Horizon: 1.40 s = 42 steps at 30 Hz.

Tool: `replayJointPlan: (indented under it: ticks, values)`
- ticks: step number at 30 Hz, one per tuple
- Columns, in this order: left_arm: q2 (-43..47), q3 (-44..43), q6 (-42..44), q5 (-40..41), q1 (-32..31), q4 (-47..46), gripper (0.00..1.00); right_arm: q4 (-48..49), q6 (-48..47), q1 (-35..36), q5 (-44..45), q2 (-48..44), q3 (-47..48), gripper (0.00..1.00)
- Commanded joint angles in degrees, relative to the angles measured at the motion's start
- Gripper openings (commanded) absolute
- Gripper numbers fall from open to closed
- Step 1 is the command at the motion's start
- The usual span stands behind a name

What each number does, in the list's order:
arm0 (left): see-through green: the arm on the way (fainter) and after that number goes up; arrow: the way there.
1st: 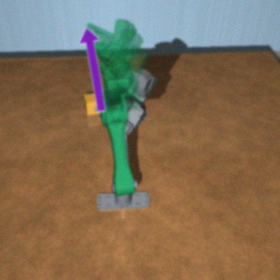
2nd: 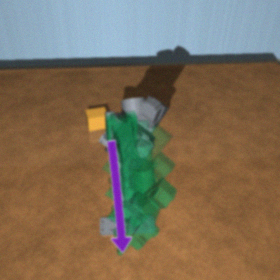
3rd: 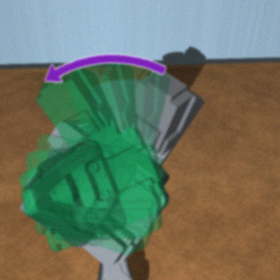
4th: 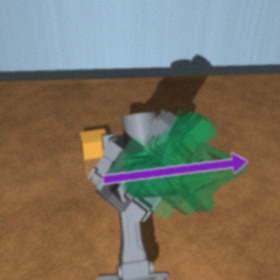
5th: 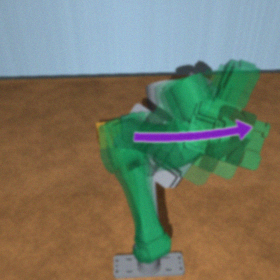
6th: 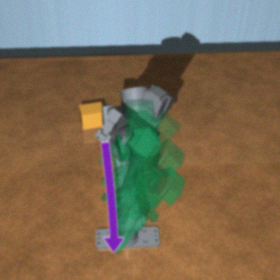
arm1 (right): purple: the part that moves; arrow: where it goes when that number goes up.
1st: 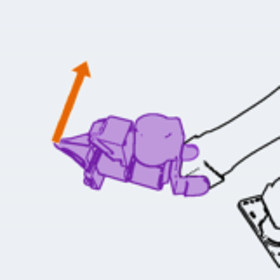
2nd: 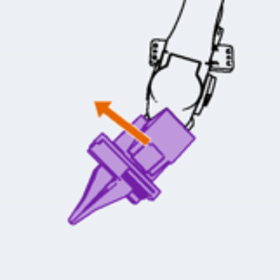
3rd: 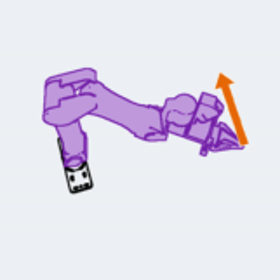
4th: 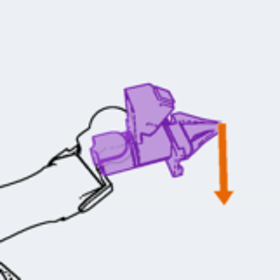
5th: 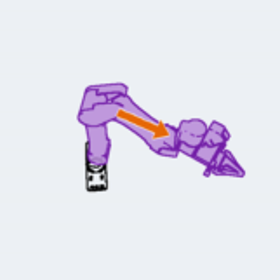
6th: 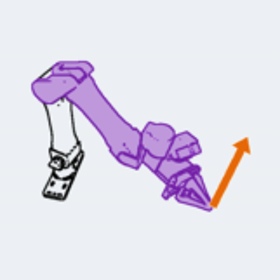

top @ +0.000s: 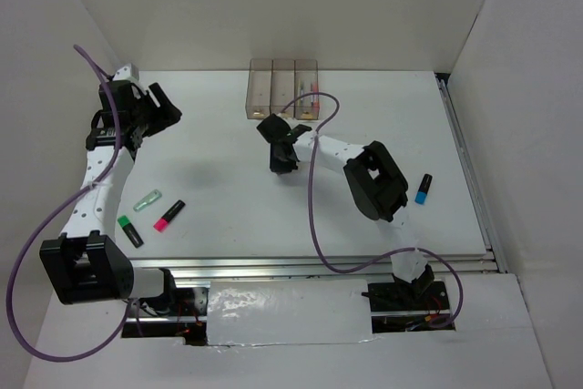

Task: Sort the stationery into containers
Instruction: Grab a piece of stationery with the right arm, then place the stationery into the container

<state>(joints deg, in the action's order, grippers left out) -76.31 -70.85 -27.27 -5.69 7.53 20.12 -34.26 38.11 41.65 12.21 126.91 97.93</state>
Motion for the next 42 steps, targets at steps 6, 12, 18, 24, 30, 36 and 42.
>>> replayJointPlan:
  ticks: [6, 12, 18, 24, 30, 36, 42]
  values:
    - [0.2, -0.8, -0.3, -0.5, 0.8, -0.2, 0.76, 3.3, -2.8, -0.2, -1.7, -10.9, -11.2, 0.00]
    - [2.0, 0.1, -0.8, -0.2, 1.1, 0.9, 0.76, 7.6, -5.1, 0.9, -5.2, -24.5, -18.6, 0.00]
    - [5.3, 1.9, 1.3, -1.9, -0.1, 0.2, 0.77, 10.6, -13.7, 1.2, -3.9, -34.5, -21.3, 0.00]
    - [7.4, 3.3, 3.1, -2.0, -2.2, -1.9, 0.77, 12.5, -21.9, -7.2, -5.9, -32.4, -14.9, 0.00]
    - [7.8, 4.8, 4.9, -0.4, -4.3, -3.9, 0.77, 7.6, -27.3, -15.7, -11.9, -18.9, 1.7, 0.00]
    - [7.8, 7.5, 6.6, -0.2, -5.2, -3.4, 0.78, 5.7, -29.7, -19.2, -16.9, -3.8, 18.2, 0.00]
    - [8.1, 9.0, 6.0, -1.0, -3.7, -2.3, 0.82, 5.3, -29.8, -19.2, -16.1, 4.4, 27.3, 0.00]
